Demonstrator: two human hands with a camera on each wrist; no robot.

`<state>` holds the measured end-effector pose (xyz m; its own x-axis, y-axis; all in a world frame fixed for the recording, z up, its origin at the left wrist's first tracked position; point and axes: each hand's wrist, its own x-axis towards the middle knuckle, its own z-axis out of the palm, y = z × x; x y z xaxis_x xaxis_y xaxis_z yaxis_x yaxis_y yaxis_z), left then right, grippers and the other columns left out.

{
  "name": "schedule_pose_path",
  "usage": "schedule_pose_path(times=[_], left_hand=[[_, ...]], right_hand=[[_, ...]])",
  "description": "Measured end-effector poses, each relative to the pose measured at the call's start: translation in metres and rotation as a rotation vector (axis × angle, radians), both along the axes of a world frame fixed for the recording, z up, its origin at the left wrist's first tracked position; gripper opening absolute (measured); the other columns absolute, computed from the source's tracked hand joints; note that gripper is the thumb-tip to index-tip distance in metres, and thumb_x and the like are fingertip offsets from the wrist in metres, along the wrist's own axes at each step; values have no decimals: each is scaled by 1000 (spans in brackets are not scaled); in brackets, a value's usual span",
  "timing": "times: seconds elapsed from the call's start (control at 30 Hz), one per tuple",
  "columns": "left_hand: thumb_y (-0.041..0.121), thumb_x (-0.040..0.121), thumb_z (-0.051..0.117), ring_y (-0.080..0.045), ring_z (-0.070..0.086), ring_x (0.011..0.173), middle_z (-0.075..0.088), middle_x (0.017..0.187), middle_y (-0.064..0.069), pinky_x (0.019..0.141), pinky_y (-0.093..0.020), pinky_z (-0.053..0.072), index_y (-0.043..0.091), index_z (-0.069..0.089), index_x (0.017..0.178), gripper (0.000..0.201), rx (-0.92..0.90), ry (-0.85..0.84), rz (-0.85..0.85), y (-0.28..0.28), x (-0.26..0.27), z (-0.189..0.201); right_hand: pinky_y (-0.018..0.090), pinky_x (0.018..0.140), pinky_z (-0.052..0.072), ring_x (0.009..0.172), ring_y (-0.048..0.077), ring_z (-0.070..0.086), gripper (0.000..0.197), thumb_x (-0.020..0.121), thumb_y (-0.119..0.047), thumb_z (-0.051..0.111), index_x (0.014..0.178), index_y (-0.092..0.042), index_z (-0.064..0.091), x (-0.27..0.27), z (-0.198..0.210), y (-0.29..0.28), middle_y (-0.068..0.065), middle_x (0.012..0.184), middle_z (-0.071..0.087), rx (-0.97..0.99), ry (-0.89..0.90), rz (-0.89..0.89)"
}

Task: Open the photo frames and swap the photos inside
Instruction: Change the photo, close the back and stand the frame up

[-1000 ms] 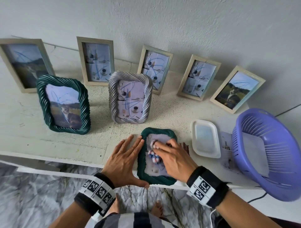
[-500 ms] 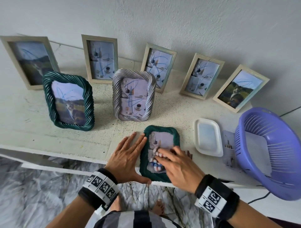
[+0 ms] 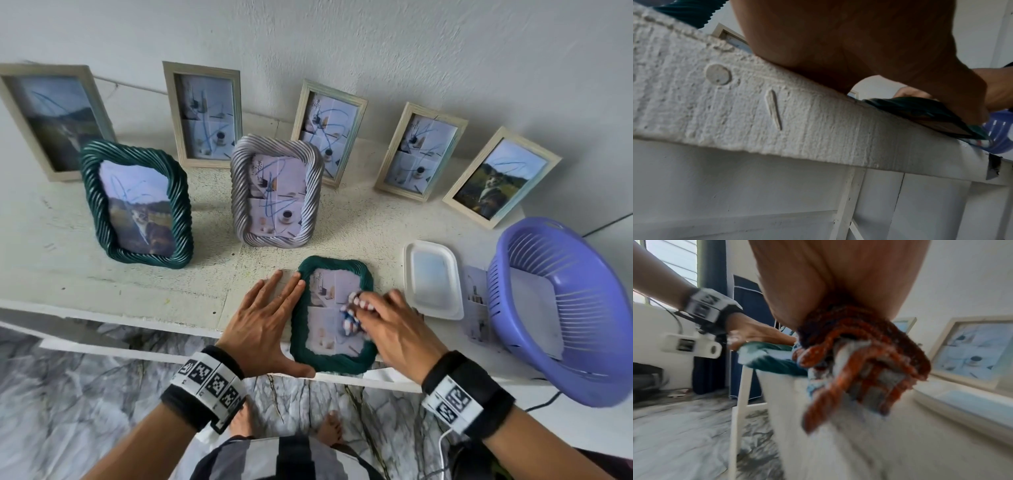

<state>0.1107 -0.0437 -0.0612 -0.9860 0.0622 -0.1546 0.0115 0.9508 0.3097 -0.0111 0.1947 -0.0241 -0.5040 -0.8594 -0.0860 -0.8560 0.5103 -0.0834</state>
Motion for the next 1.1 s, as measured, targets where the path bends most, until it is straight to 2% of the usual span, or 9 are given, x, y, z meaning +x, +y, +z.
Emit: schedule_pose_path(times=[0.07,0.17,0.3,0.4,0.5,0.63,0.87,0.97,1.1], left_hand=[[104,51,33,-21,-11,150,0,163,-1,120,-42,0,13,3,156,143,3,6,5,0,0,0],[104,51,33,-19,-15,149,-3,163,0,120,-42,-2,13,1,156,143,-4,1,-2,-1,0,-1],[104,50,34,-19,-18,148,-8,163,2,120,-41,-5,15,-3,155,143,-6,9,-1,-1,0,-2],[104,51,35,-21,-13,149,-2,163,1,120,-41,-4,14,1,156,142,0,13,0,0,0,-1],[103,51,36,-20,-15,149,-4,163,2,120,-41,-6,14,0,156,142,-3,16,4,-1,-1,-3],[103,50,39,-21,-17,149,-8,163,5,120,-43,-4,16,-3,156,143,-5,10,15,-1,-1,-4],[103,50,40,-23,-16,149,-6,163,4,120,-44,-3,16,-2,156,143,-19,4,8,0,-1,-5],[102,50,41,-22,-16,149,-7,163,3,120,-44,-3,15,-1,156,144,-19,4,8,0,-1,-5],[102,51,40,-21,-21,148,-11,162,4,120,-43,-7,16,-6,155,143,-23,1,-1,-1,-1,-3]], right_hand=[[35,78,53,97,21,44,58,66,-4,79,122,-10,63,-7,-2,-18,10,128,54,-5,-8,-54],[35,91,46,107,24,48,46,80,-5,65,126,-9,59,10,-6,-29,10,137,47,28,-100,23],[26,78,46,93,17,47,36,79,-7,70,114,-13,66,26,6,-1,3,127,55,43,-156,150],[26,69,49,88,15,42,49,64,-7,83,111,-15,69,6,5,4,2,118,59,1,-42,55],[31,71,52,89,19,46,55,60,0,81,111,-14,69,9,7,-4,5,119,58,-45,-16,8],[23,76,46,86,11,46,30,73,-8,73,102,-15,72,31,15,9,2,116,59,-19,-122,201],[29,76,51,90,17,44,50,72,1,74,119,-13,66,29,3,-12,5,123,58,-65,-126,123],[31,78,51,92,19,45,43,78,0,68,118,-14,67,34,8,-13,4,127,59,-22,-198,203],[31,77,44,87,22,46,42,76,0,64,117,-13,68,-10,11,-19,7,128,61,2,-103,67]])
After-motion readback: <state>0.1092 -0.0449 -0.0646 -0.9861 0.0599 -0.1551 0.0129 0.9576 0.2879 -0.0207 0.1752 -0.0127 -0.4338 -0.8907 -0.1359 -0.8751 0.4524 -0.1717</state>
